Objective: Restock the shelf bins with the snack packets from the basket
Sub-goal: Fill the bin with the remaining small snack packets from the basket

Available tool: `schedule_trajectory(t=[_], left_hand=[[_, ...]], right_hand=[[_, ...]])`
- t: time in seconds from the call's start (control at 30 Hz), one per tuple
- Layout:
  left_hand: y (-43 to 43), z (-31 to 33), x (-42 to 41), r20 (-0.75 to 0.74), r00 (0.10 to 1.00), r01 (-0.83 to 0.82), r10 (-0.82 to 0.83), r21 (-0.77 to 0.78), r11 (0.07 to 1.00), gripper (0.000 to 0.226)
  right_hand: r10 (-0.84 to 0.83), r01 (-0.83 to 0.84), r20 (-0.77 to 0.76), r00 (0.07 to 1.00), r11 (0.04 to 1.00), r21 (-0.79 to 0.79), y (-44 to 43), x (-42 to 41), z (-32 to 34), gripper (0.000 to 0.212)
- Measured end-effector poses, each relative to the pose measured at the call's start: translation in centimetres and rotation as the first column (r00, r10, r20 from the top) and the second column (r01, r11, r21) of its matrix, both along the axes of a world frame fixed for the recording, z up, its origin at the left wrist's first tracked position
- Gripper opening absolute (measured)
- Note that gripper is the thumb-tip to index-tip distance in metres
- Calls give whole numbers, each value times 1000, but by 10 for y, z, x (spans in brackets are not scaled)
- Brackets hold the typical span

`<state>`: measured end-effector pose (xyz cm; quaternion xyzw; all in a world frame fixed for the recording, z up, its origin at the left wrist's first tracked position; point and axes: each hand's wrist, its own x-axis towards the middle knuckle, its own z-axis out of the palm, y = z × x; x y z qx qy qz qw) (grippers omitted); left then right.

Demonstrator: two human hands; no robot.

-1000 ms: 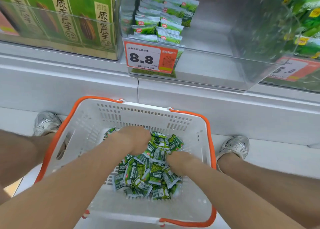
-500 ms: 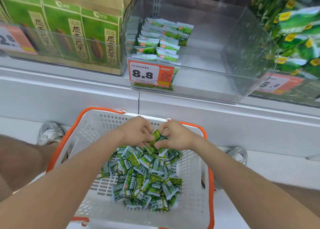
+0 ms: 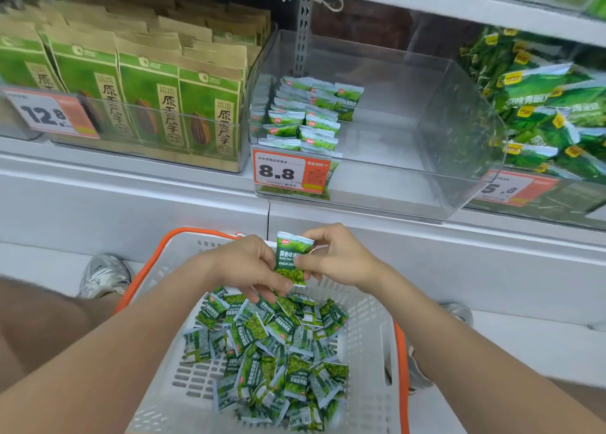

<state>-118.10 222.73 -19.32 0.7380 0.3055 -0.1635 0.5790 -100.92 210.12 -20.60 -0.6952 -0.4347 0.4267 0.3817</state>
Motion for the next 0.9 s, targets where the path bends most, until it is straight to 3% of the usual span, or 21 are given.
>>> schedule_trajectory(t=[0.07, 0.13, 0.17, 0.2, 0.27, 0.3, 0.37, 0.43, 0.5, 0.57, 0.6, 0.67, 0.73, 0.83, 0.9], left_hand=[[0, 6, 1, 36, 999, -4, 4, 15, 1000, 36], [0, 15, 4, 136, 990, 0, -29, 212, 977, 38], [0, 20, 7, 181, 980, -5, -78, 416, 909, 36], [0, 26, 9, 206, 968, -22, -140, 629, 777, 32], [-2, 40, 15, 270, 930, -117, -250, 861, 494, 24], [-4, 47, 17, 349, 887, -198, -303, 879, 434, 20], [-8, 62, 20, 542, 754, -421, -372, 832, 360, 22], [-10, 75, 26, 661, 633, -619, -404, 745, 248, 27], [-9, 90, 33, 683, 615, -694, -394, 706, 139, 22], [-5, 101, 41, 641, 667, -670, -379, 739, 69, 14], [-2, 105, 45, 597, 710, -625, -374, 779, 56, 15], [5, 108, 56, 489, 786, -505, -379, 861, 65, 26], [11, 108, 65, 411, 841, -409, -352, 909, 84, 39], [15, 105, 73, 365, 892, -358, -265, 931, 77, 48], [13, 102, 76, 351, 909, -348, -224, 936, 53, 48]], right_hand=[[11, -16, 98, 995, 999, 52, 1, -2, 3, 11], [-22, -55, 390, 920, 981, 185, 2, -9, 12, 10], [-61, -106, 549, 833, 958, 267, 2, -14, 20, 11], [-121, -172, 679, 724, 922, 348, 2, -19, 29, 15], [-293, -287, 793, 535, 820, 496, 4, -24, 51, 23], [-387, -323, 783, 486, 754, 573, 6, -24, 64, 24], [-556, -312, 679, 479, 615, 724, 10, -22, 94, 24], [-666, -198, 519, 535, 499, 844, 14, -14, 125, 18], [-694, -48, 374, 615, 441, 896, 17, -2, 151, 6], [-707, 104, 341, 620, 505, 857, 24, 18, 168, 4], [-705, 174, 396, 588, 588, 790, 30, 33, 171, 7], [-609, 282, 582, 539, 781, 557, 45, 66, 170, 17], [-456, 344, 707, 541, 887, 309, 57, 92, 163, 24], [-333, 415, 770, 544, 905, 98, 74, 116, 151, 29], [-300, 449, 788, 538, 893, 34, 88, 127, 147, 14]])
